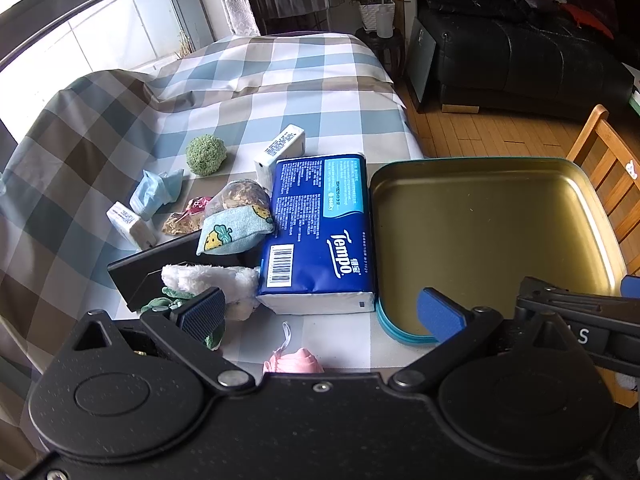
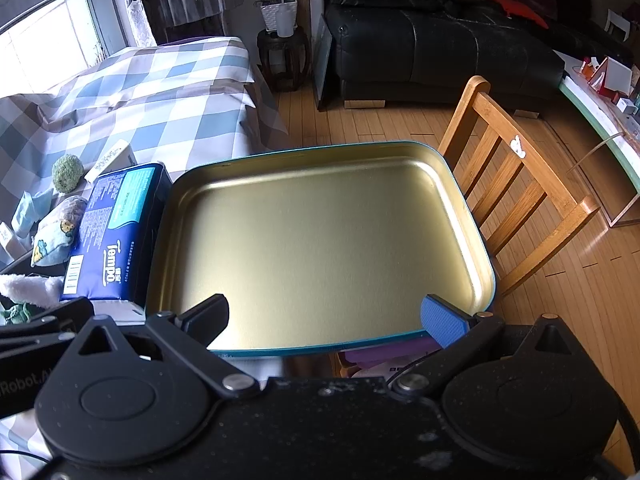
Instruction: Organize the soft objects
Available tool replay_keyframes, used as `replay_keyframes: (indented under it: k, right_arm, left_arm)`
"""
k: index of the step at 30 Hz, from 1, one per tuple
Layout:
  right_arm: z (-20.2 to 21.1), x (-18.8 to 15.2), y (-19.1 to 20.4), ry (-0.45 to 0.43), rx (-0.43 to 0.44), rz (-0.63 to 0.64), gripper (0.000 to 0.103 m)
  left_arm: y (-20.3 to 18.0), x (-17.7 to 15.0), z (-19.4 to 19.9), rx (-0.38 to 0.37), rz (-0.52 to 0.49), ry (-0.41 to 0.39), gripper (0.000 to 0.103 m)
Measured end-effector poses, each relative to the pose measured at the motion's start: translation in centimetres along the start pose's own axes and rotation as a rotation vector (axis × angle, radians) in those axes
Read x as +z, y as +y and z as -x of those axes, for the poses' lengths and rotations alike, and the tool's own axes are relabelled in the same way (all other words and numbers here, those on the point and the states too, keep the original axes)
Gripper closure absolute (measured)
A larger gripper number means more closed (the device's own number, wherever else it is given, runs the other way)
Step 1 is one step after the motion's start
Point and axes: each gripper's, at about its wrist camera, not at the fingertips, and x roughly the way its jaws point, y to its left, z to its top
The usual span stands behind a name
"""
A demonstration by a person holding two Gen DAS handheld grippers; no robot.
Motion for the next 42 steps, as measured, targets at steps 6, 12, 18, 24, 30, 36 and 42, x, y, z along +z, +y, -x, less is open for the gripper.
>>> replay_keyframes:
  k: [6,12,18,24,30,36,42]
  right_arm:
    - [0.0,0.2,0.1,0.005,-0.002,0.005,0.0]
    - [-0.2,0.2,0.1,0.008,-0.003,0.009,0.0]
    - [-0.2,0.2,0.3,0.012,-0.006,0.016,0.0]
    - [-0.4,0.2,0.5,0.017,-0.011,0.024,0.0]
    - [-0.5,0.1,0.8,0.023,-0.016,0.035,0.0]
    - [-0.9,0.1,1.0,0.031,-0.029,0.044,0.0]
    - [-1.4,-0.1,1.5,0.043,-0.044,0.061,0.0]
  left_arm:
    - [0.0,0.0,0.0,0.0,-0.001,0.0,0.003]
    - [0.3,-0.2,-0.2,0.007,-0.002,0.011,0.003]
    - [0.3,-0.2,-0.5,0.012,-0.004,0.027,0.003]
    - [0.2,-0.3,-0.7,0.01,-0.002,0.041,0.003]
    - [0.5,-0.4,-0.9,0.007,0.003,0.054,0.003]
    - [0.9,-0.7,-1.0,0.001,0.007,0.063,0.003]
    - [2.2,-1.0,-0.7,0.004,0.018,0.063,0.003]
